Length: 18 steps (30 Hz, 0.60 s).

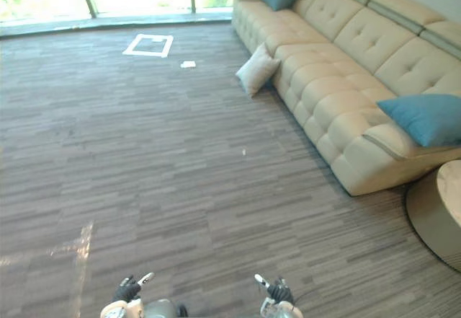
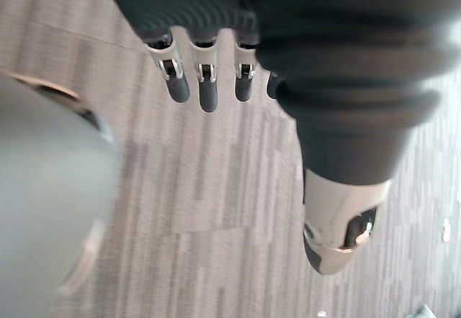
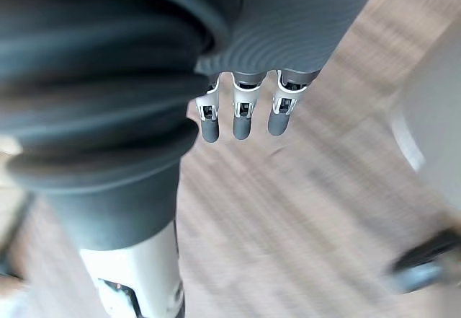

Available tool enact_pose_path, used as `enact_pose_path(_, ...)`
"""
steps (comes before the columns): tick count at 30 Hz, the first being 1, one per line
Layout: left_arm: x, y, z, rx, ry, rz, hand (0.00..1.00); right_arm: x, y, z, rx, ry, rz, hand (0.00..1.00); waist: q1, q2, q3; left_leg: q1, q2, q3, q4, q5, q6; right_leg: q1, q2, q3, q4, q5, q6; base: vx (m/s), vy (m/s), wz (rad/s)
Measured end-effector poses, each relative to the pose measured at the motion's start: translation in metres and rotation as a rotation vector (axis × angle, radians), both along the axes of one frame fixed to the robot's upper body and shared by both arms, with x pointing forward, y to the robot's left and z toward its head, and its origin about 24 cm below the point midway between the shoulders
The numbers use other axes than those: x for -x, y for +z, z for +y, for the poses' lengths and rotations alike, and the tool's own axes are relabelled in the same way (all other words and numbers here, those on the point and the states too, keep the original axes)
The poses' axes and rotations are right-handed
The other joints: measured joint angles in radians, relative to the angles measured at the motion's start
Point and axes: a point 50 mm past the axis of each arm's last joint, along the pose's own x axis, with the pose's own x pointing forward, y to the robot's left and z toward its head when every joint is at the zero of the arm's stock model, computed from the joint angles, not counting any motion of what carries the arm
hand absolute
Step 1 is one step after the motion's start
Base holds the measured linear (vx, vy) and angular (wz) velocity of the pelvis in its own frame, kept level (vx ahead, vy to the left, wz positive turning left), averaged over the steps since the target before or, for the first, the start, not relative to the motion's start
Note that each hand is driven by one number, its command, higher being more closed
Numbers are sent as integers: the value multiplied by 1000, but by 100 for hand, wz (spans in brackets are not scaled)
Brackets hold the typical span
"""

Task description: Pick up cushions and gather them together orderly.

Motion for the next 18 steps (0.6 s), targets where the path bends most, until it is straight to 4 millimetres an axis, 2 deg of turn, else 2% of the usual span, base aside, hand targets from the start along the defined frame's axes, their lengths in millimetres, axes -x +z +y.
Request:
enact_pose_path(1, -1, -1, -5, 10, -13, 6, 0, -2, 3, -5, 21, 10, -16, 0, -6, 14, 2, 80, 4, -2, -48, -21, -4, -75, 8, -65, 31, -43, -45, 611, 44, 2)
enact_pose_path(2, -3, -2, -11, 20, -37, 9, 0, -4, 4, -10, 43, 22, -25, 0, -19, 29, 8, 151, 12, -3, -102, -23, -1, -139, 18, -130, -7, -100, -82, 616, 34, 15)
enact_pose_path(3, -4, -2, -15, 29, -49, 11, 0, -6, 5, -14, 56, 26, -31, 0, -30, 39, 12, 187, 21, -4, -129, -22, -3, -171, 24, -168, -58, -127, -96, 631, -2, 43)
enact_pose_path(4, -6, -3, -23, 47, -65, 13, 0, -6, 6, -21, 75, 28, -29, 0, -49, 55, 16, 235, 42, -3, -151, -22, -4, -218, 32, -225, -198, -146, -115, 643, -64, 56)
enact_pose_path(5, -8, -4, -29, 57, -85, 14, 0, -4, 6, -23, 79, 28, -20, 0, -55, 58, 15, 262, 52, -6, -160, -22, -4, -251, 32, -240, -316, -139, -118, 652, -105, 68)
enact_pose_path(6, -9, -4, -33, 65, -93, 13, 0, -1, 5, -25, 77, 9, -16, 0, -59, 59, 15, 289, 57, -12, -176, -22, -4, -277, 32, -235, -459, -102, -114, 682, -190, 62)
enact_pose_path(7, -9, -4, -35, 70, -94, 14, 0, -2, 6, -26, 85, 14, -18, 0, -62, 56, 15, 322, 57, -22, -194, -22, -4, -283, 33, -221, -609, -31, -111, 578, -182, 55)
enact_pose_path(8, -8, -5, -37, 75, -88, 18, 0, 1, 6, -29, 89, 15, -12, 0, -70, 64, 17, 358, 62, -35, -207, -21, -6, -276, 42, -212, -625, 97, -141, 754, -209, 18)
enact_pose_path(9, -2, -7, -46, 112, -57, 31, 0, -9, 9, -36, 113, 32, -29, 0, -52, 120, 12, 381, 102, -48, -203, 32, -34, -265, 76, -221, -566, 44, -177, 750, -211, 16)
enact_pose_path(10, -3, -7, -48, 122, -46, 24, 0, -13, 10, -35, 111, 36, -33, 0, -60, 121, 21, 381, 95, -102, -161, 119, -70, -268, 57, -199, -473, -11, -175, 730, -226, 10)
enact_pose_path(11, -3, -7, -50, 126, -55, 25, 0, -11, 9, -34, 107, 36, -27, 0, -66, 116, 24, 381, 91, -128, -136, 155, -71, -269, 50, -195, -431, -28, -177, 813, -338, 48)
enact_pose_path(12, 2, -8, -48, 124, -43, 32, 0, -9, 9, -34, 107, 41, -21, 0, -77, 125, 12, 301, 114, -185, 84, 263, -108, -193, 57, -195, -450, -110, -167, 662, -284, 40)
enact_pose_path(13, 2, -7, -43, 113, -30, 23, 0, -9, 9, -34, 108, 46, -23, 0, -78, 130, 9, 217, 137, -213, 249, 333, -127, -140, 69, -188, -508, -164, -168, 757, -295, 28)
enact_pose_path(14, -1, -5, -38, 109, -1, 3, 0, -15, 12, -36, 118, 48, -37, 0, -71, 161, 23, 63, 186, -249, 544, 359, -149, -81, 113, -192, -550, -170, -181, 581, -152, -20)
enact_pose_path(15, 1, -5, -33, 103, 40, -2, 0, -16, 12, -35, 114, 48, -39, 0, -57, 164, 37, -39, 223, -241, 739, 325, -150, -5, 146, -186, -602, -176, -195, 561, -116, -40)
enact_pose_path(16, 1, -3, -29, 93, 57, -11, 0, -15, 11, -32, 109, 47, -36, 0, -48, 157, 43, -89, 228, -232, 811, 290, -141, 50, 161, -179, -642, -180, -201, 633, -53, -57)
enact_pose_path(17, 6, -2, -22, 69, 58, -14, 0, -13, 10, -27, 104, 64, -26, 0, -33, 135, 49, -152, 224, -204, 849, 236, -114, 145, 171, -156, -716, -182, -205, 498, -18, -43)
enact_pose_path(18, 7, -1, -20, 62, 59, -19, 0, -12, 9, -24, 99, 78, -22, 0, -27, 124, 50, -189, 221, -176, 837, 209, -103, 186, 171, -143, -757, -191, -214, 582, -2, -56)
